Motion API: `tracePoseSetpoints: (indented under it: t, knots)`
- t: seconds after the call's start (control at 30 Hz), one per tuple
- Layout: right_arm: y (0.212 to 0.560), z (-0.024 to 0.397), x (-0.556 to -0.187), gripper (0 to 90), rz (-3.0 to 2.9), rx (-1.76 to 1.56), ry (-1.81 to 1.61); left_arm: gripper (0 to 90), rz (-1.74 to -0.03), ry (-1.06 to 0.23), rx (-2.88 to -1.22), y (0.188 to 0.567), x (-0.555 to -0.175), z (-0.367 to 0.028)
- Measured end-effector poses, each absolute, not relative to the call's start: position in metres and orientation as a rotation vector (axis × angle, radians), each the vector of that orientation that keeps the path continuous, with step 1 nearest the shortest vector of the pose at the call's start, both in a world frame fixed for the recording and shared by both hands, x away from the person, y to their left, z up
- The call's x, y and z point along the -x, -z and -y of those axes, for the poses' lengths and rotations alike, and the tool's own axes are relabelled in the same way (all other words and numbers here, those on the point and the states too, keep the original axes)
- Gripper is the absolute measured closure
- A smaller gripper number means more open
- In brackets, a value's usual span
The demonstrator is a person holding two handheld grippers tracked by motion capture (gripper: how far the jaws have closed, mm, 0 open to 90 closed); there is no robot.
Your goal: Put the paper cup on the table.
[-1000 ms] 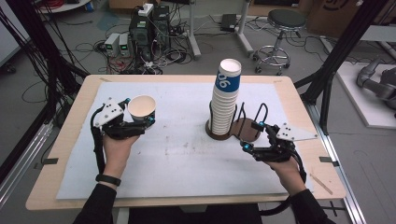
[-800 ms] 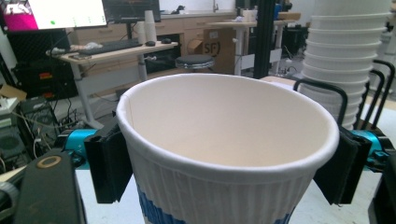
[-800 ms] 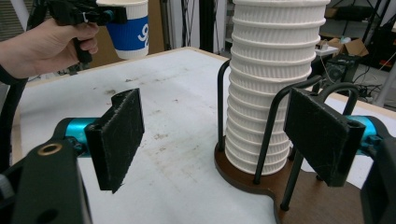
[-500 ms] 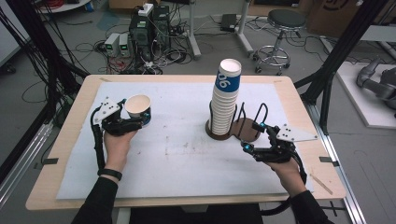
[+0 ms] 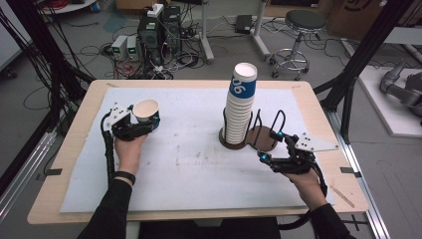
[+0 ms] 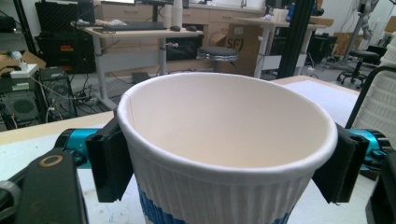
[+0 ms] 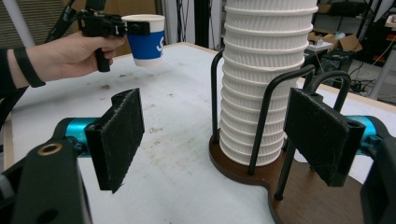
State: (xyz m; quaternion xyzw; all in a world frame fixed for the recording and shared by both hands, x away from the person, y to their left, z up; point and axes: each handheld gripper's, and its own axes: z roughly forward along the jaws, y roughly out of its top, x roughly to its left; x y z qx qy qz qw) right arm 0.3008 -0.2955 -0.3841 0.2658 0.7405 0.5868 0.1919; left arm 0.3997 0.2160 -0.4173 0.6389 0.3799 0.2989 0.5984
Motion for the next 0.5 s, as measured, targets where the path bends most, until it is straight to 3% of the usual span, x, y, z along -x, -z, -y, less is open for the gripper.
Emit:
tracePoseSetpoints:
  t: [0.5]
  knots:
    - [0.384, 0.295, -0.302, 20.7, -2.075, -0.742, -1.648, 21.1, -0.959, -0.687, -1.491, 0.437, -0.415, -0.22]
